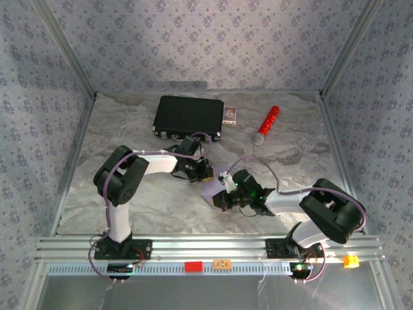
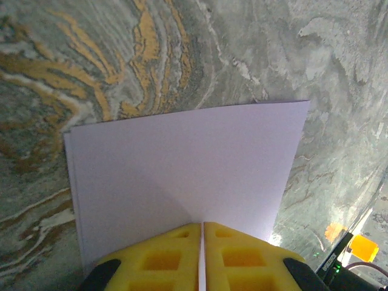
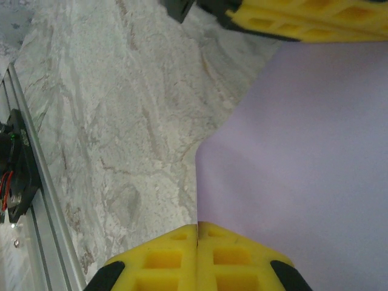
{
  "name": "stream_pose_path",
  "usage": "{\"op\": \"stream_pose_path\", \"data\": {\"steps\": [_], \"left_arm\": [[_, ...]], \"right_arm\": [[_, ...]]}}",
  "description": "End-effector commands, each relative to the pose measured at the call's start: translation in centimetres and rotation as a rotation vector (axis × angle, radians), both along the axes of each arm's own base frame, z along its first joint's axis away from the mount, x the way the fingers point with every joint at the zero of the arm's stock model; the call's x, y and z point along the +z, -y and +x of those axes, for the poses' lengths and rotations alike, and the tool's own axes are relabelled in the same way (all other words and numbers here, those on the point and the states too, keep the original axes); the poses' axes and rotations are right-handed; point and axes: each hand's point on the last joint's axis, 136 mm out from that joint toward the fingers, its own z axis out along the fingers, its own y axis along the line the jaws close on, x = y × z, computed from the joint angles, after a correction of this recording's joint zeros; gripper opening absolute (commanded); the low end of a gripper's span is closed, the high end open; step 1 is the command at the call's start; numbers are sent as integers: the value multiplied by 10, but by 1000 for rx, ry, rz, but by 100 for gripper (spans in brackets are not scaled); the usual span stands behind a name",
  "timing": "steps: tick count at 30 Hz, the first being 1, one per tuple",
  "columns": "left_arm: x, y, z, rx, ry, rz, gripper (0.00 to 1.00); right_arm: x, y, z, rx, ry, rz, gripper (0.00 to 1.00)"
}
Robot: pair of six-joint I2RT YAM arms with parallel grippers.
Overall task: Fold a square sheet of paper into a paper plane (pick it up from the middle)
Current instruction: Third fold the triangle at the center of the table.
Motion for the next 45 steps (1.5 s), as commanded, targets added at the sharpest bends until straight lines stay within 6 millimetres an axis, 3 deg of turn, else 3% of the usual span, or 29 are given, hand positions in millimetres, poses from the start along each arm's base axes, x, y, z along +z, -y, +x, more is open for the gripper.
{"op": "stream_pose_path", "data": {"steps": [1,9,16,45], "left_arm": [[-12,-5,-11,-7,-43,21,10],[-9,-6,-12,-3,-36,19,9],[-10,-7,-12,0,-31,17,10],[-10,-7,-12,9,-30,12,9]], "right_arm": [[4,5,13,-49,-8,-13,2],[-7,22,26,-130,-22,-78,2],[-7,25,33,-171,-13,-87,2],[-11,35,33,-213,-24,-130,2]]}}
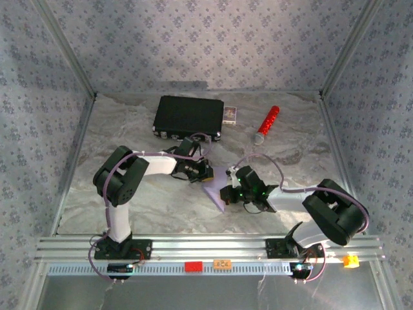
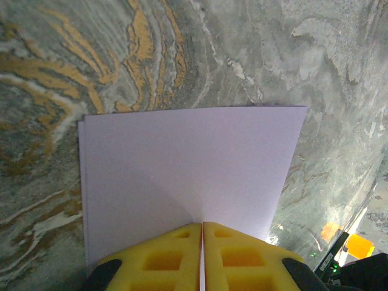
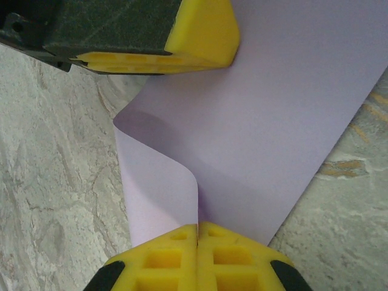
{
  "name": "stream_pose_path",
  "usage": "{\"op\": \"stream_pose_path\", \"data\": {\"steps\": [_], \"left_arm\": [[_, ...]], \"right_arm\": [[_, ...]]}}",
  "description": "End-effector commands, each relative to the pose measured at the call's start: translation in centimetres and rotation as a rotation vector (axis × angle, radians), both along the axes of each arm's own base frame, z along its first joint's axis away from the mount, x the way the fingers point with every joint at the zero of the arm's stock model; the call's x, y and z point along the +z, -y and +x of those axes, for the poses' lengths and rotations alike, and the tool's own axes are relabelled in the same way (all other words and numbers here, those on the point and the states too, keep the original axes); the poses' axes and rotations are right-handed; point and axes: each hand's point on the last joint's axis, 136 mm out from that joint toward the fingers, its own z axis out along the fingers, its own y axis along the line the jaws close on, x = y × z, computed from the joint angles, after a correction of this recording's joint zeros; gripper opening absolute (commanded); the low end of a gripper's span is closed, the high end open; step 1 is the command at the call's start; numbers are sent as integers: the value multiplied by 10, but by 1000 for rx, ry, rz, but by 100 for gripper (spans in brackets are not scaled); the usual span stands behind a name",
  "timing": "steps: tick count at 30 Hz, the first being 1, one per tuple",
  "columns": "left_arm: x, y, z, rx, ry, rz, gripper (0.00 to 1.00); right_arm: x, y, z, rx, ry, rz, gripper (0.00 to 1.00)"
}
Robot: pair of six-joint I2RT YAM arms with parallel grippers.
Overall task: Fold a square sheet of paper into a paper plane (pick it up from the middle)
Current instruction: Third fold the triangle at the center of the table.
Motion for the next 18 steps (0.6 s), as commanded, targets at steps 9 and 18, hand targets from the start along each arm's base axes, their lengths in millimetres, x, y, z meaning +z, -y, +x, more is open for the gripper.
{"op": "stream_pose_path", "data": {"steps": [9,18], "left_arm": [[-9,-7,-13,2,-45,33,9],[-10,-7,-14,1,-48,32,9]], "right_arm": [[1,6,3,-44,-8,-15,3],[0,3,8,-39,-8,-23,3]]}}
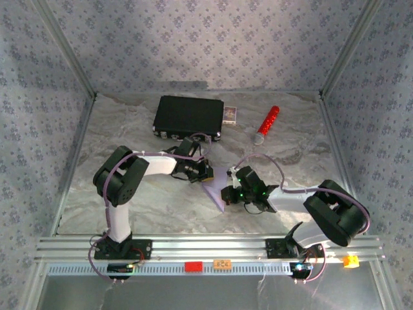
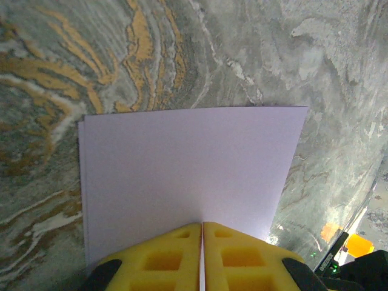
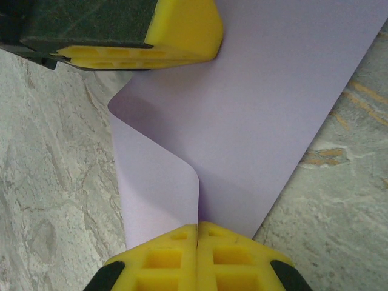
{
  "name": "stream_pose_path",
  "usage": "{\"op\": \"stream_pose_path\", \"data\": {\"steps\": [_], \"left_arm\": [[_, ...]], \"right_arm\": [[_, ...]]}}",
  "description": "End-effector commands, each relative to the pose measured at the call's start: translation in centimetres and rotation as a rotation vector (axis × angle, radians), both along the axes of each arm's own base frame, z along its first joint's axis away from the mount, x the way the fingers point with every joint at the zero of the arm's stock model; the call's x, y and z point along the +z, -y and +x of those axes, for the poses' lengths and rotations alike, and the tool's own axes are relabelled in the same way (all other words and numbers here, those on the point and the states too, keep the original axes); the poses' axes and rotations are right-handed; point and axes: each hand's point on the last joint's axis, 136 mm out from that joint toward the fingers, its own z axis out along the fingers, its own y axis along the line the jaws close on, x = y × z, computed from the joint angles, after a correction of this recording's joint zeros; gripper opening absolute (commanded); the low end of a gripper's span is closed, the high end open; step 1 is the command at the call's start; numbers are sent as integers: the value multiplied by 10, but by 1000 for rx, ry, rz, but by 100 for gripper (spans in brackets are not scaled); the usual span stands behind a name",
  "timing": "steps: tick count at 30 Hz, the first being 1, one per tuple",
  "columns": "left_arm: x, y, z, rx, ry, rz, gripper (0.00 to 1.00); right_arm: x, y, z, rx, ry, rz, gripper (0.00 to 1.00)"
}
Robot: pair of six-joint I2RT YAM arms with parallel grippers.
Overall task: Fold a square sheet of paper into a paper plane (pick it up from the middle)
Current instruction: Third fold the triangle at the center of the table.
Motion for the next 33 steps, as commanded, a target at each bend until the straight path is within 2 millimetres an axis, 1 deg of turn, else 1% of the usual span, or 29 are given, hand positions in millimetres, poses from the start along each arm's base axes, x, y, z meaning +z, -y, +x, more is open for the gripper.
{"op": "stream_pose_path", "data": {"steps": [1,16,25,33], "left_arm": [[-10,-6,-15,-1,-47,32,10],[-11,-6,-15,0,-49,34,9],[-10,-6,-15,-4,-47,39,9],[-14,-6,-16,-2,-57,40,9]], "right_arm": [[4,-2,9,-22,6,-3,3],[3,2,7,-30,5,-15,3],[-1,6,6,-40,-3,-32,3],[-6,9,3,-45,-8,-39,3]]}}
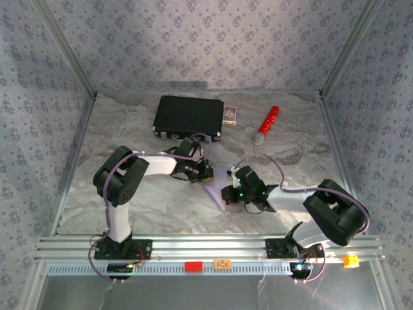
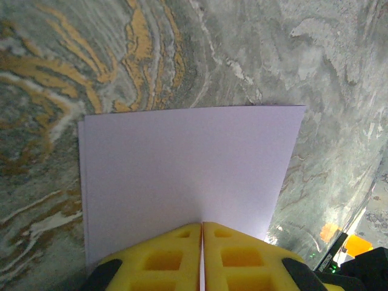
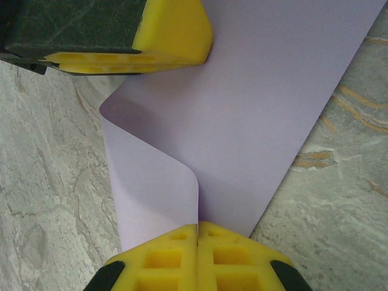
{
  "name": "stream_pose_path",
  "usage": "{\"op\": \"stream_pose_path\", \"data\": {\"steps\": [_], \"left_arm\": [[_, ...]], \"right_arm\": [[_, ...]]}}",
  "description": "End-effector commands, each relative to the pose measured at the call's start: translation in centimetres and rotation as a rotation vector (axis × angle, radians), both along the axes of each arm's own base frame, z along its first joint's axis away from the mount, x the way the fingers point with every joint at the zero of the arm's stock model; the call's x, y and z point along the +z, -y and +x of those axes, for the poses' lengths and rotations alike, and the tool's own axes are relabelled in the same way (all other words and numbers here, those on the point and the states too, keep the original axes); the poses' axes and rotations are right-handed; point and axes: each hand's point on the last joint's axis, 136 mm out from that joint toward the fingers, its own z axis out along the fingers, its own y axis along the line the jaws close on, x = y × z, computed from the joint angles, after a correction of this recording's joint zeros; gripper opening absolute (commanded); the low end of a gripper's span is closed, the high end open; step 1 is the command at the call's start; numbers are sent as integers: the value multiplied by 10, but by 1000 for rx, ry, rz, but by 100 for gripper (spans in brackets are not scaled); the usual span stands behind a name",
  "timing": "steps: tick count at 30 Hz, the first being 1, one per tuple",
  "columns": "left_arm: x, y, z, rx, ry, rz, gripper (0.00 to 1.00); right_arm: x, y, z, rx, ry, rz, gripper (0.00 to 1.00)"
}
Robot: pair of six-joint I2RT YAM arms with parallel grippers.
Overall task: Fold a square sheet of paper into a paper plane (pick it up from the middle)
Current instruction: Third fold the triangle at the center of the table.
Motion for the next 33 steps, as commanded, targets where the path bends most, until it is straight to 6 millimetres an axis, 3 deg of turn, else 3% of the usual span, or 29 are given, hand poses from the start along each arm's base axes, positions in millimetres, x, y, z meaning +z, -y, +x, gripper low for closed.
{"op": "stream_pose_path", "data": {"steps": [1,13,23,27,33], "left_arm": [[-14,-7,-15,-4,-58,43,9],[-13,-4,-16,-13,-54,41,10],[12,1,0,-29,4,24,16],[26,-2,5,-22,46,25,25],[37,-10,0,1,67,9,29]], "right_arm": [[-6,7,0,-29,-16,-24,3],[-12,9,-3,-30,-33,-36,3],[-15,8,-3,-26,-41,-41,4],[-17,9,-3,-28,-46,-45,4],[-16,7,-2,-27,-44,-44,3]]}}
